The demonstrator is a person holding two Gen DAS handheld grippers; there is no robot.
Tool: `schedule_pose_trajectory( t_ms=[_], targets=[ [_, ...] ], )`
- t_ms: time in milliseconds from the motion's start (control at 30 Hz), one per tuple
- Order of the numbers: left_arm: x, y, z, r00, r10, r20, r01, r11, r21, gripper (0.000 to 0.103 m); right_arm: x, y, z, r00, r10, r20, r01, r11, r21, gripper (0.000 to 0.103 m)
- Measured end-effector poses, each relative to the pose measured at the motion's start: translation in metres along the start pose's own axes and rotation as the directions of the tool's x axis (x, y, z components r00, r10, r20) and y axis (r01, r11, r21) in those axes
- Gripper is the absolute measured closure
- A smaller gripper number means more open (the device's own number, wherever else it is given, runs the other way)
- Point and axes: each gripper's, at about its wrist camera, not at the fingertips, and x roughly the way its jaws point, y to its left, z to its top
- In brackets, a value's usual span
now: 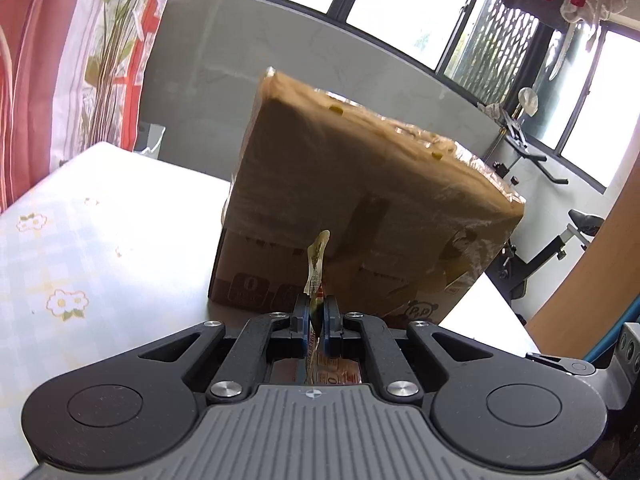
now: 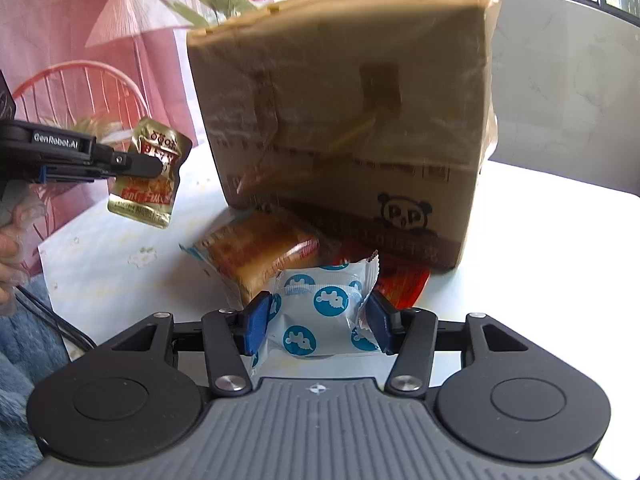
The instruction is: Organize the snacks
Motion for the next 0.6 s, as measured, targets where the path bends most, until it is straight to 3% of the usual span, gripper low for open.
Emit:
schedule_pose_trajectory(
  t_ms=[133,367,467,600],
  targets=[
    [-0.018,-0.009,0.029,0.996,-0.023,0.091,0.016,0.997,0.074,0.096,-0.026,0.001,0.036,0.994,0.017,0.104,-0.014,0.999,-0.035,0.049],
    [-0.016,-0.029,0.1,0.976,-0.09,0.201,0.059,0.986,0.156,0.096,-0.052,0.0,0.128,0.946,0.074,0.316,-0.046,0.994,-0.095,0.049],
    [0.007,-0.034,0.128,0.975,-0.112,0.192,0.077,0.981,0.177,0.096,-0.04,0.0,0.163,0.936,0.075,0.343,-0.032,0.991,-0.127,0.049],
    [0.048,-0.035,0.16,0.981,-0.1,0.163,0.067,0.979,0.194,0.096,0.004,-0.005,0.203,0.959,0.028,0.283,0.009,0.992,-0.128,0.049]
  ],
)
